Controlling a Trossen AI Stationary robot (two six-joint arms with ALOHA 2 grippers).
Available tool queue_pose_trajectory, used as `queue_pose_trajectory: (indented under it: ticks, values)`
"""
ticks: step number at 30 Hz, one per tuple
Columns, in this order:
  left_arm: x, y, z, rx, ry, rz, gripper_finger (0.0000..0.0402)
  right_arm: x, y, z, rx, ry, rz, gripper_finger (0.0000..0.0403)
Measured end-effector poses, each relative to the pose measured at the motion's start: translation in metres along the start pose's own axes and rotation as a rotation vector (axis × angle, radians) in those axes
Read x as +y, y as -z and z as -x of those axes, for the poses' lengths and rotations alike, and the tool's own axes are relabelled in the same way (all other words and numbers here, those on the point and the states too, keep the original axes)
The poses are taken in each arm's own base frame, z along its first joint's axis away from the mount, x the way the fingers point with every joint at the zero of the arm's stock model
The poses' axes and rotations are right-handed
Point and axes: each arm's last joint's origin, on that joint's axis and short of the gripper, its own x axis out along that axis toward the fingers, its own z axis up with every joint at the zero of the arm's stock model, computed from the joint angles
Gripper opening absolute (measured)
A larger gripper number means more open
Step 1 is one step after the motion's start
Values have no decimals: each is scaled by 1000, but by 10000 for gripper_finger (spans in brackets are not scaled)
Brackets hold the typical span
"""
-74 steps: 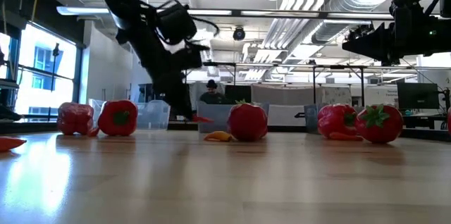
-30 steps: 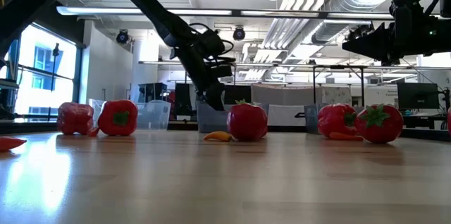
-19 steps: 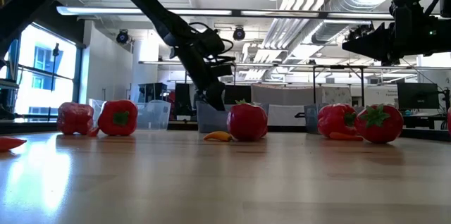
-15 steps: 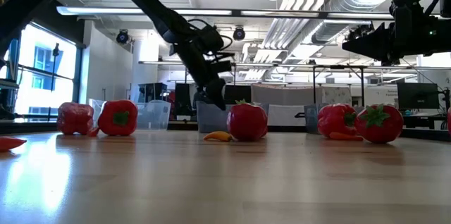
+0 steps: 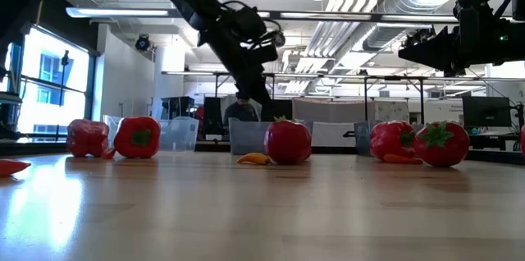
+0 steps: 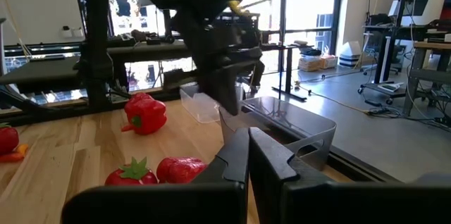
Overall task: Sort produce into baskets
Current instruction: Put the yellow chili pepper into the left black bin
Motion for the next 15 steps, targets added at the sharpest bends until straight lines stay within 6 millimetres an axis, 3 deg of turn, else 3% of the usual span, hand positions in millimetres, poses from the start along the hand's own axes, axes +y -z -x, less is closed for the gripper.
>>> queue_pose_trajectory:
  ticks: [7, 12, 15]
  values:
    - [-29, -10, 0, 5, 46, 21, 0, 0, 0, 0, 0, 0, 0, 0]
    - [-47, 5, -4, -7, -28, 73, 0, 0, 0, 0, 0, 0, 0, 0]
    - [-57, 13, 5, -24, -91, 115, 0, 0, 0, 0, 1, 0, 0, 0]
